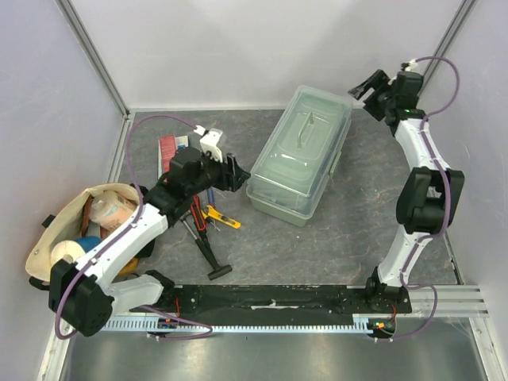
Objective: Pack the tool kit
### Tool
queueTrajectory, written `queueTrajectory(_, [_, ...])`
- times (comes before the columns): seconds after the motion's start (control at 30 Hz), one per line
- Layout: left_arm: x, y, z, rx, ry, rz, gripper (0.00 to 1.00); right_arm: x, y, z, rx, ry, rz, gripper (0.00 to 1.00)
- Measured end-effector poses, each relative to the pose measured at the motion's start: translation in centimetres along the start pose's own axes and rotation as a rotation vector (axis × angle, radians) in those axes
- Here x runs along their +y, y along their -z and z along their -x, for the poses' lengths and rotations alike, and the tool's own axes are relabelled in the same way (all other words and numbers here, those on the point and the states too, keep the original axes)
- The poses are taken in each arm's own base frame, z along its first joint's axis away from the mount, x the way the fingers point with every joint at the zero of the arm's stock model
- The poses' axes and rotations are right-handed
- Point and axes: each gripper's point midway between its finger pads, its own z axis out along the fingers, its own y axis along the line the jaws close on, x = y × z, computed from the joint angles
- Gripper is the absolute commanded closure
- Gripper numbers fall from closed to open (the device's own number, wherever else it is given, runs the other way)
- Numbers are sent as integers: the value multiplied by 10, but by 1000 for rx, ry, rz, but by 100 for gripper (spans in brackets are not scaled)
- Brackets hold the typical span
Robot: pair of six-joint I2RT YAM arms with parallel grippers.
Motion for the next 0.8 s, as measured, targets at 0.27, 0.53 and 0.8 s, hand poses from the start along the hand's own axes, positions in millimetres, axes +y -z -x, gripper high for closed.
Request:
queueTrajectory(0.27, [29, 13, 73, -147, 51, 39, 29, -11, 92, 16, -96, -67, -26, 12])
queueTrajectory(0.53, [22, -34, 60, -17, 221, -150, 29, -35, 138, -96, 45, -172, 0, 2])
queueTrajectory(0.8, [-6, -45, 49, 64, 334, -362, 30, -50, 155, -156, 53, -313, 95, 2])
